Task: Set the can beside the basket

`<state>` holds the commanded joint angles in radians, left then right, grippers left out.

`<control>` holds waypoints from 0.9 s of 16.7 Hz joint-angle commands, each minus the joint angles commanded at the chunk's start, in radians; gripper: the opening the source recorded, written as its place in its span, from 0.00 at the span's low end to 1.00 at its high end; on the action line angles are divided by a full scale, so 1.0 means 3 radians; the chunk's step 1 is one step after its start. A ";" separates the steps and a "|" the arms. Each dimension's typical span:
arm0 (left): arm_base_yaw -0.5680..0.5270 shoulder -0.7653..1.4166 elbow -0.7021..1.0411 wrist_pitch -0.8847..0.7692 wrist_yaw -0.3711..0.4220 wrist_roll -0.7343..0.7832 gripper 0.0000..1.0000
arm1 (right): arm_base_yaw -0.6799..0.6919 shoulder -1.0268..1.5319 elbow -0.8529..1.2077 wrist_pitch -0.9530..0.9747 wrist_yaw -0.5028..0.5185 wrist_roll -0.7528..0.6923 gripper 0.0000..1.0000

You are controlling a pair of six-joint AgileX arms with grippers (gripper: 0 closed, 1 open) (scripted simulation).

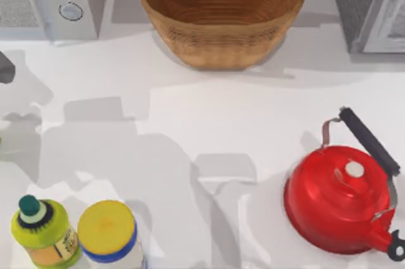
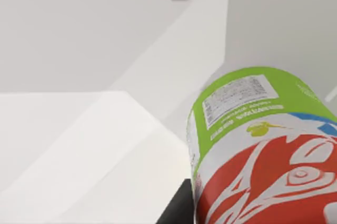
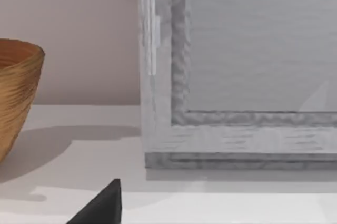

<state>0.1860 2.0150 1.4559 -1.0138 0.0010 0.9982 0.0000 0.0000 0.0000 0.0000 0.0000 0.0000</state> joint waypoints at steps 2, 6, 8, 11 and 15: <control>0.0000 0.0000 0.0000 0.0000 0.0000 0.0000 0.00 | 0.0000 0.0000 0.0000 0.0000 0.0000 0.0000 1.00; -0.0009 -0.0009 -0.0001 0.0001 0.0001 0.0003 0.00 | 0.0000 0.0000 0.0000 0.0000 0.0000 0.0000 1.00; -0.0029 0.0001 0.0013 -0.0006 0.0001 -0.0033 0.00 | 0.0000 0.0000 0.0000 0.0000 0.0000 0.0000 1.00; -0.0202 0.0065 0.0123 -0.0051 0.0000 -0.0345 0.00 | 0.0000 0.0000 0.0000 0.0000 0.0000 0.0000 1.00; -0.0644 0.0209 0.0367 -0.0163 -0.0003 -0.1187 0.00 | 0.0000 0.0000 0.0000 0.0000 0.0000 0.0000 1.00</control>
<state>-0.0072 2.0777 1.5661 -1.0627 0.0001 0.6422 0.0000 0.0000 0.0000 0.0000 0.0000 0.0000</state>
